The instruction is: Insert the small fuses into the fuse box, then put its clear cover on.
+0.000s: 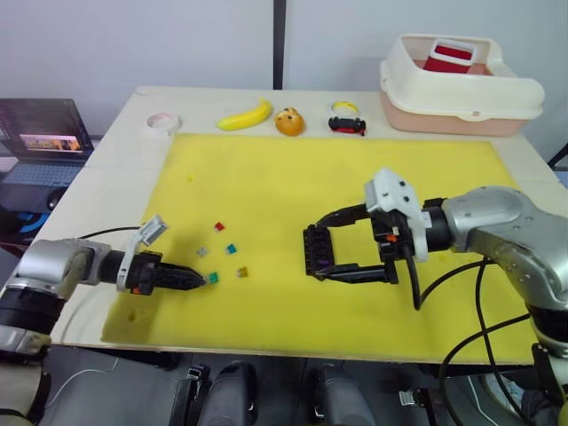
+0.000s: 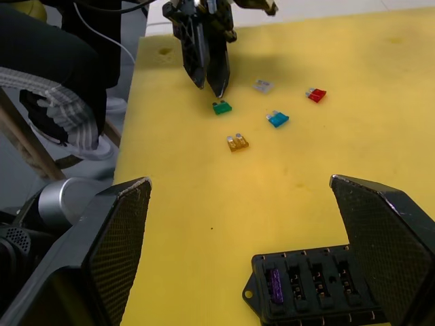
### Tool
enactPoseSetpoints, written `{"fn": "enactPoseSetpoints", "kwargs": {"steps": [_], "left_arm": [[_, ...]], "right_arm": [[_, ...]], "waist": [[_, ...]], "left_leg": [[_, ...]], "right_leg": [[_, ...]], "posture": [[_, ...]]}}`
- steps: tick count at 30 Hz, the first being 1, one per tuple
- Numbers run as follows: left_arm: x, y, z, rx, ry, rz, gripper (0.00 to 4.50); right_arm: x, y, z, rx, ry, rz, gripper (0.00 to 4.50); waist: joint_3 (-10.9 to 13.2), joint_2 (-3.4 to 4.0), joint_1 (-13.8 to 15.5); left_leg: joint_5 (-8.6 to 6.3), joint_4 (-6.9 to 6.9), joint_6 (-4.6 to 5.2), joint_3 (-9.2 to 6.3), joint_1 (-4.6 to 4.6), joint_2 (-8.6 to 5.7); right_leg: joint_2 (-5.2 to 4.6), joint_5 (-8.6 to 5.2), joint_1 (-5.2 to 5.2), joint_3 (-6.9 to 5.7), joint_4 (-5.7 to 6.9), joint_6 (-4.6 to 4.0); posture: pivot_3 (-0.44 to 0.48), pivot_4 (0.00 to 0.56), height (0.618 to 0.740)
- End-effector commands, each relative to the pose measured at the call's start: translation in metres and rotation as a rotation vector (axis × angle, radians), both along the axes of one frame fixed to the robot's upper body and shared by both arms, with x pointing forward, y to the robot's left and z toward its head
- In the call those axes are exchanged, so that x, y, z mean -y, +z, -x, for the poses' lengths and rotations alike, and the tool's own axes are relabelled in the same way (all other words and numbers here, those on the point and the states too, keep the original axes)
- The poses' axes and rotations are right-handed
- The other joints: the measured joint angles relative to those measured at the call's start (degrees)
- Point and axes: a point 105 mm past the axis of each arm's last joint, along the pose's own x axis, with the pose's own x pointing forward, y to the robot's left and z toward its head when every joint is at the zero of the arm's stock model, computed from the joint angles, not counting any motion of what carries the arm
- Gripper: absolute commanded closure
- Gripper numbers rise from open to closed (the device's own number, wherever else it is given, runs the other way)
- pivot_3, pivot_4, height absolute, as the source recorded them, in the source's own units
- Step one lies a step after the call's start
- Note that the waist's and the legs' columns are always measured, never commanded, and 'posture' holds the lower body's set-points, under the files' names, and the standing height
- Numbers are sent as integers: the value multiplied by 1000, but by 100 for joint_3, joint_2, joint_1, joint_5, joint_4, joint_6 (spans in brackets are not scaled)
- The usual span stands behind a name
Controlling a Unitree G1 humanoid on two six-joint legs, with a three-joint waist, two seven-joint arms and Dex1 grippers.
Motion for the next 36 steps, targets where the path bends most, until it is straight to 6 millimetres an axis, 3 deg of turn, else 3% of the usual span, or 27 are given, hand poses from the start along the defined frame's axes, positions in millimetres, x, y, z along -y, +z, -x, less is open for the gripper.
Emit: {"fn": "enactPoseSetpoints", "kwargs": {"steps": [1, 9, 18, 29, 32, 34, 36], "left_arm": [[0, 2, -7, 19, -11, 4, 2455], [5, -5, -13, -9, -23, 13, 2455], [23, -4, -20, -2, -80, 48, 2455], [18, -13, -14, -29, -73, 32, 2455], [17, -15, -14, -33, -70, 32, 3266], [17, -16, -13, -34, -69, 31, 4322], [16, -16, -13, -34, -65, 30, 4466]], "right_arm": [[0, 8, 3, 47, 12, 2, 0], [1, 7, 4, 48, 10, 10, 0], [-1, 9, 4, 48, 13, 5, 0], [-2, 8, 7, 39, 11, 7, 0], [-3, 8, 7, 37, 14, 4, 0], [-3, 8, 7, 36, 15, 3, 0], [-3, 8, 7, 37, 15, 4, 0]], "waist": [[0, 0, 4], [0, 0, 7], [-1, 0, 67], [-1, -1, 78], [-1, -1, 77], [-1, -1, 76], [-1, 0, 76]], "left_leg": [[0, 0, 0, 0, 0, 0], [0, 0, 0, -1, 0, 0], [0, 6, 0, -1, 0, -3], [0, 6, 1, -1, 0, -2], [0, 6, 1, -2, 0, -2], [0, 6, 1, -1, 0, -2], [0, 6, 1, -2, 0, -1]], "right_leg": [[-1, 0, 1, 0, 0, 0], [0, 1, 0, 0, 1, 2], [-3, 1, 4, 1, 0, 2], [-9, -1, 3, 1, -1, -2], [-8, -1, 2, 1, -1, -2], [-9, -1, 2, 2, -1, -2], [-8, -1, 2, 2, 0, -3]], "posture": [[0, 150, 740], [0, 150, 740], [0, 150, 740], [0, 150, 740], [0, 150, 740], [0, 150, 740], [0, 150, 740]]}}
